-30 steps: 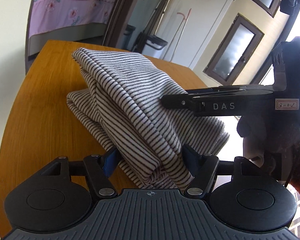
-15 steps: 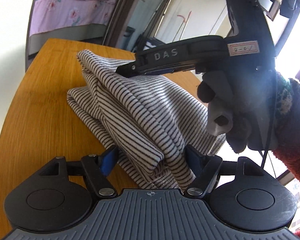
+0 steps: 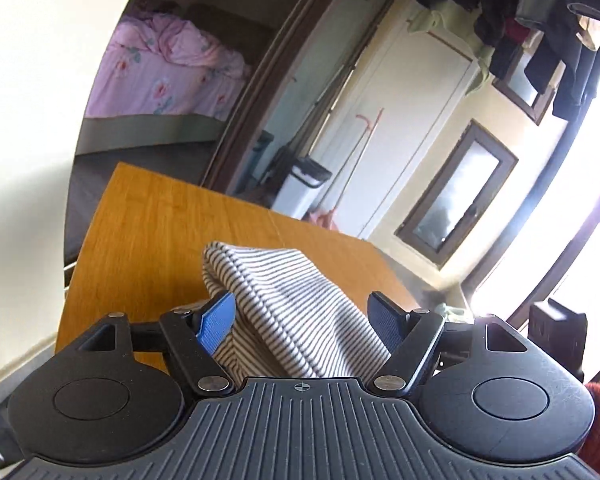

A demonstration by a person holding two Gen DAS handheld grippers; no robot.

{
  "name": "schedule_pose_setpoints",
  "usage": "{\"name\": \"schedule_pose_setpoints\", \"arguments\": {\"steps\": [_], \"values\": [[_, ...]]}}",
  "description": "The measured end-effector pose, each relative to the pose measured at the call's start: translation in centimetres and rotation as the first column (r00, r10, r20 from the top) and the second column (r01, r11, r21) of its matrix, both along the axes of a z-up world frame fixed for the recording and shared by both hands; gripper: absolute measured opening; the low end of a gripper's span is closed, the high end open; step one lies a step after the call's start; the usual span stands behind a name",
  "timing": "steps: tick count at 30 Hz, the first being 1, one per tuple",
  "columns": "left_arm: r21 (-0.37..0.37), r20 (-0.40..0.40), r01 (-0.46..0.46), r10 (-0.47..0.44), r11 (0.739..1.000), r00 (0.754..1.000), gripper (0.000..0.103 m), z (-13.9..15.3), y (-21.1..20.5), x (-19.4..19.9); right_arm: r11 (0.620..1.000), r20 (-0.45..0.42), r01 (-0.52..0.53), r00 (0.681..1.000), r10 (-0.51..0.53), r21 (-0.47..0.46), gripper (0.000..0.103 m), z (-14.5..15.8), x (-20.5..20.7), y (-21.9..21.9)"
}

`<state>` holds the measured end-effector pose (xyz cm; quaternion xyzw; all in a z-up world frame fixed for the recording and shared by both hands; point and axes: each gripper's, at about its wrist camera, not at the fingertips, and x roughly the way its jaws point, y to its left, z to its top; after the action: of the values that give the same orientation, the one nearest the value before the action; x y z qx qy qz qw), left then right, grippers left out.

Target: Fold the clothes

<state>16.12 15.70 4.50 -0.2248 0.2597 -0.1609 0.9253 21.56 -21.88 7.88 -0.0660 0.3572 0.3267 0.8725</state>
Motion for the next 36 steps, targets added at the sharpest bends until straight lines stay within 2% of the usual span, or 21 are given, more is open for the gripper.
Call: {"name": "schedule_pose_setpoints", "arguments": {"steps": [2,4,6,9,11,14,16,17,21,24,26,28,31,34,36], "values": [[0.020,-0.053,0.006,-0.005,1.000,0.999,0.075,-0.9,-0.7,0.9,1.000,0.004,0.007,1.000,-0.007,0.010,0.080,-0.1,-1.1,0.2],[0.083,-0.112,0.008,0.002,0.996,0.994,0.073,-2.4,-1.6,1.0,1.000,-0.012,-0.016,1.000,0.016,0.027,0.080,0.2,-1.9,0.0],[0.152,-0.138,0.008,0.013,0.988,0.990,0.074,-3.4,-2.3,0.1,0.998,-0.028,-0.040,0.999,0.041,0.043,0.081,0.5,-2.7,-0.3],[0.151,-0.173,0.040,-0.013,0.988,0.985,0.079,-4.4,-2.0,-1.5,0.994,-0.038,-0.066,0.997,0.070,0.091,0.082,1.4,-3.1,-1.6],[0.157,-0.153,0.038,-0.014,0.987,0.988,0.079,-3.8,-2.1,-2.3,0.991,-0.031,-0.047,0.998,0.051,0.128,0.082,1.9,-2.9,-2.5],[0.179,-0.112,0.039,-0.019,0.983,0.994,0.068,-2.5,-2.7,-3.3,0.987,-0.039,0.005,0.999,0.001,0.160,0.082,1.6,-1.9,-2.9],[0.229,-0.089,0.062,-0.043,0.971,0.995,0.051,-1.7,-4.3,-3.9,0.985,-0.052,0.023,0.999,-0.014,0.169,0.082,0.8,-1.2,-2.6],[0.240,-0.087,0.080,-0.061,0.967,0.994,0.049,-1.4,-4.9,-4.1,0.985,-0.058,0.025,0.998,-0.015,0.173,0.082,0.5,-1.2,-2.4],[0.152,-0.093,0.163,-0.150,0.975,0.984,0.048,-1.1,-5.4,-5.4,0.986,-0.038,0.021,0.999,-0.015,0.163,0.082,0.0,-1.7,-1.8],[0.168,-0.113,0.158,-0.141,0.973,0.984,0.051,-2.4,-4.9,-5.8,0.991,0.008,0.013,1.000,-0.014,0.134,0.083,0.5,-2.0,-1.4],[0.113,-0.138,0.138,-0.122,0.984,0.983,0.056,-3.5,-3.4,-6.1,0.994,0.073,-0.005,0.997,-0.003,0.108,0.082,1.5,-2.9,-1.0],[0.053,-0.145,0.085,-0.077,0.995,0.986,0.062,-4.0,-1.4,-6.7,0.996,0.168,-0.051,0.985,0.038,0.075,0.082,2.8,-4.8,-0.3],[0.030,-0.140,-0.030,0.034,0.999,0.990,0.065,-3.9,1.3,-7.3,0.988,0.304,-0.152,0.942,0.139,0.020,0.083,3.7,-8.6,1.3],[-0.005,-0.129,-0.133,0.131,0.991,0.983,0.070,-3.6,3.6,-7.6,0.974,0.374,-0.221,0.899,0.227,-0.059,0.082,2.5,-11.7,4.5],[-0.025,-0.126,-0.167,0.163,0.986,0.979,0.072,-3.5,4.4,-7.8,0.964,0.401,-0.232,0.877,0.264,-0.128,0.082,1.1,-12.6,6.7]]}}
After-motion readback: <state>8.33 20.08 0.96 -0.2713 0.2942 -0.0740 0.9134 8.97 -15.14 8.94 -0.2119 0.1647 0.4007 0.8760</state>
